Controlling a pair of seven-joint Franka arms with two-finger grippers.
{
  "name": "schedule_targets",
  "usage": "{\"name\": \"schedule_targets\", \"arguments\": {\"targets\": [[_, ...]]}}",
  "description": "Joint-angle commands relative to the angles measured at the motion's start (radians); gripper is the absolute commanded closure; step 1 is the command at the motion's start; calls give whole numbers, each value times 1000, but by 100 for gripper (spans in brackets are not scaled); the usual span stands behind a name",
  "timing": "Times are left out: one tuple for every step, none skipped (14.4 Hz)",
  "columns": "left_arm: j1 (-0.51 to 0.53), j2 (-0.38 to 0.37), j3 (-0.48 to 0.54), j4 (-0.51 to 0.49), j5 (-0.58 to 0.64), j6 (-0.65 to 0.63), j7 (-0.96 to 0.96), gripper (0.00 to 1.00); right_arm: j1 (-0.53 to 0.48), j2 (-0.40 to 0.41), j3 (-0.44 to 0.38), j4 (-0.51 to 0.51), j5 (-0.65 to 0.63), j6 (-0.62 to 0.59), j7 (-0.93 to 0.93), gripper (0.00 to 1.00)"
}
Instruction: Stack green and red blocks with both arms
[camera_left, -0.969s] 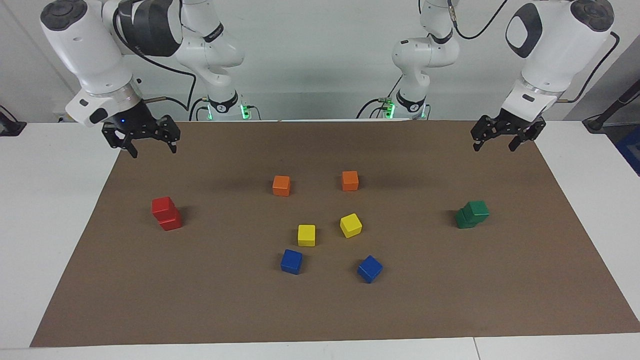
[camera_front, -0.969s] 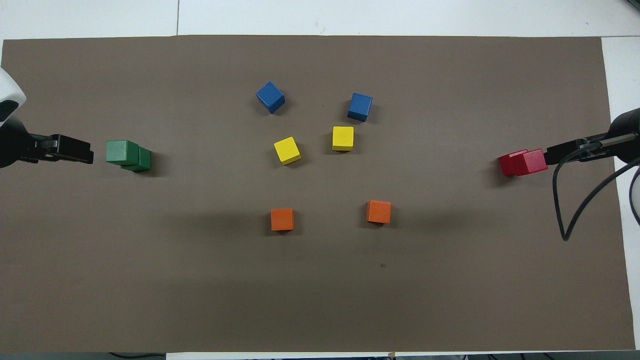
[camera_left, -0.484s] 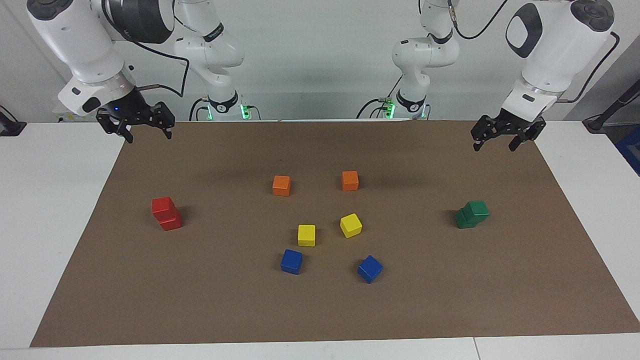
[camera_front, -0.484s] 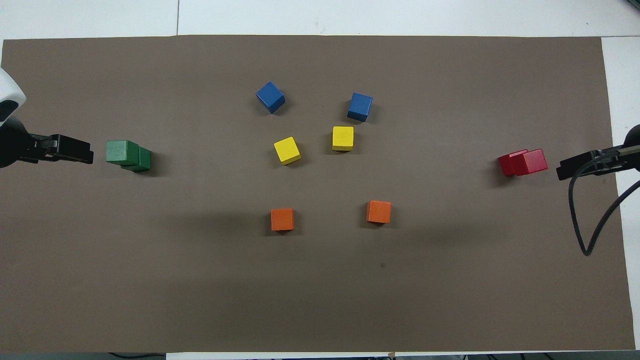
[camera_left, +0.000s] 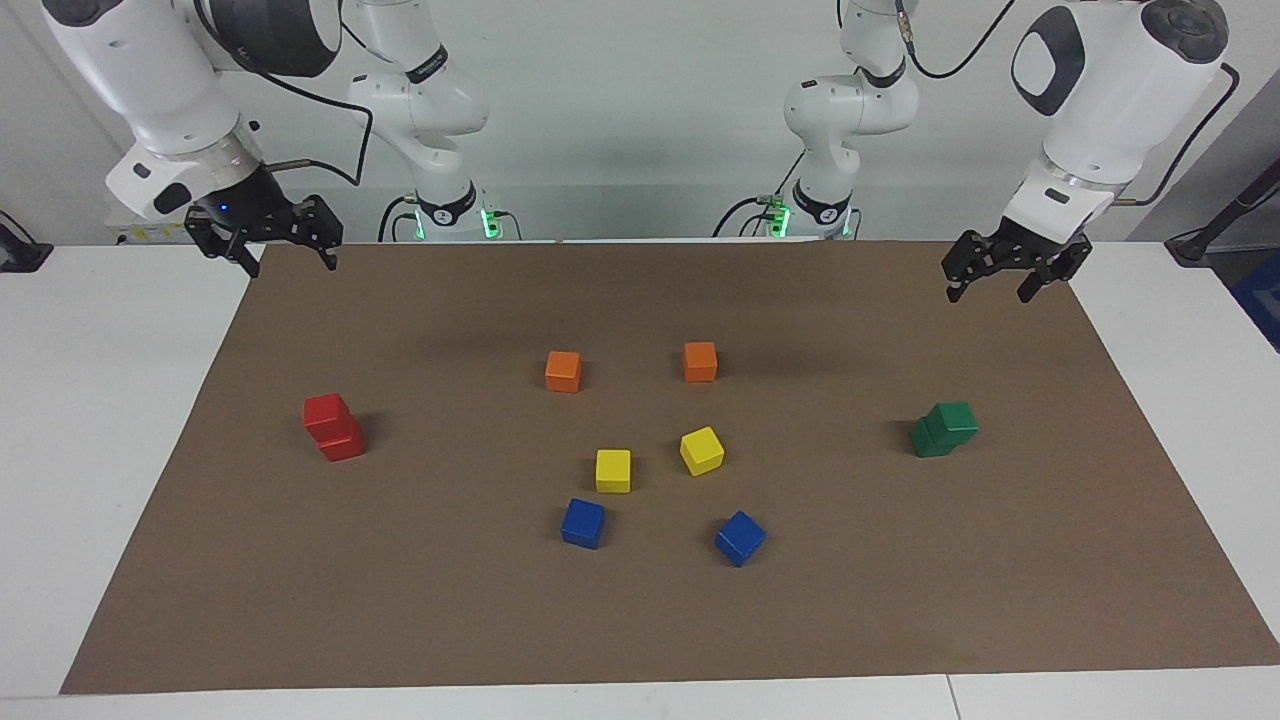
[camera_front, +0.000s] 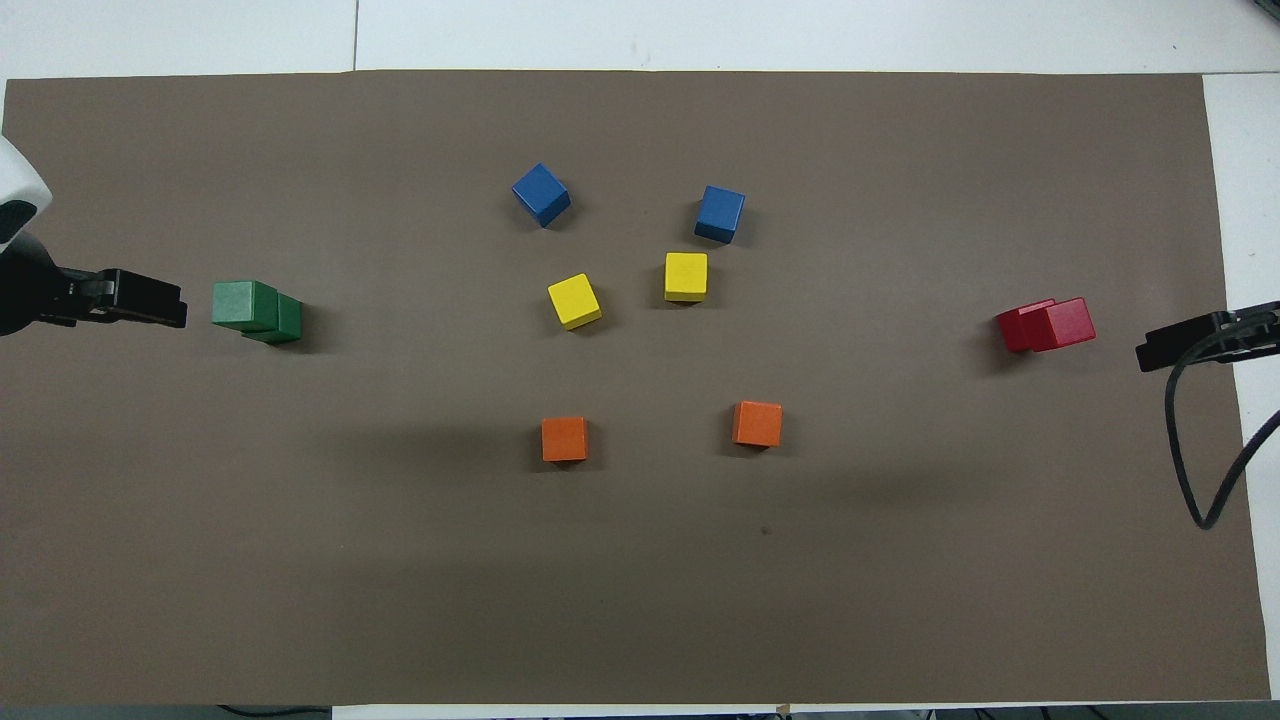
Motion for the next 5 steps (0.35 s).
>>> {"name": "schedule_targets", "arguments": {"targets": [[-6, -4, 7, 10, 2, -20, -2, 0, -14, -6, 11, 5, -17, -8, 10, 0], [-6, -2, 7, 10, 2, -18, -2, 0, -14, -6, 11, 5, -18, -8, 10, 0], [-6, -4, 7, 10, 2, -18, -2, 0, -13, -8, 11, 5, -23, -8, 10, 0], [-6, -4, 7, 10, 2, -20, -2, 0, -13, -8, 12, 5, -23, -8, 10, 0], [-6, -4, 7, 10, 2, -18, -2, 0, -13, -8, 12, 5, -25, -8, 10, 0]]}}
